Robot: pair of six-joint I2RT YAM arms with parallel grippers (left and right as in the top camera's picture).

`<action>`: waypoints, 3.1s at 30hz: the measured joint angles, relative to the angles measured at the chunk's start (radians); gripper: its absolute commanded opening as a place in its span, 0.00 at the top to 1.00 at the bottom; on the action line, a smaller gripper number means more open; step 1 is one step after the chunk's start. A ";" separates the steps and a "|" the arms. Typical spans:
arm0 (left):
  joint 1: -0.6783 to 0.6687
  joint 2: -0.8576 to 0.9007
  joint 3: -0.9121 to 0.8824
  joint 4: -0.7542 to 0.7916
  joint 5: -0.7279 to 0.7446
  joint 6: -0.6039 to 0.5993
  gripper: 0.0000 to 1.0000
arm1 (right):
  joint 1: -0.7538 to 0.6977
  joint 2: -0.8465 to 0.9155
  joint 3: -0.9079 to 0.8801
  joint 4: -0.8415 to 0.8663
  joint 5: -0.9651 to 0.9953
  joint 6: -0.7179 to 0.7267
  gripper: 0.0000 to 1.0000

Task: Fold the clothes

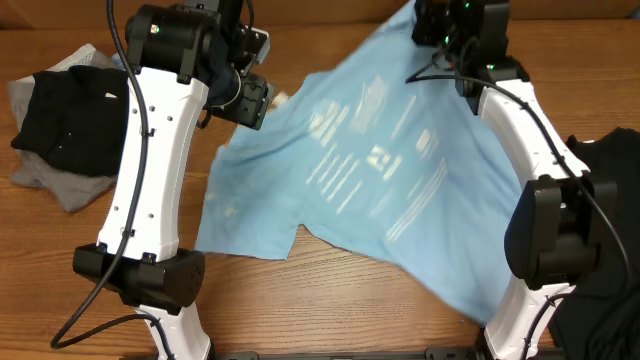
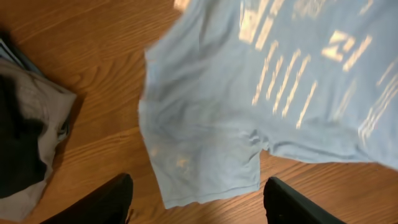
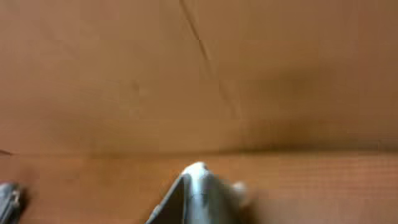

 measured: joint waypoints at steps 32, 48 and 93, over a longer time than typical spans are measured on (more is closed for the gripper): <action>0.072 0.010 -0.737 0.392 -0.068 -0.135 0.20 | -0.066 -0.439 0.006 -0.928 -0.033 -0.004 0.00; 0.177 0.010 -1.080 0.708 0.023 -0.151 0.78 | -0.066 -0.438 0.006 -0.984 -0.065 -0.004 0.00; 0.593 -0.615 -1.117 0.529 0.193 -0.114 0.42 | -0.197 -0.168 -0.036 -1.031 0.051 0.166 0.00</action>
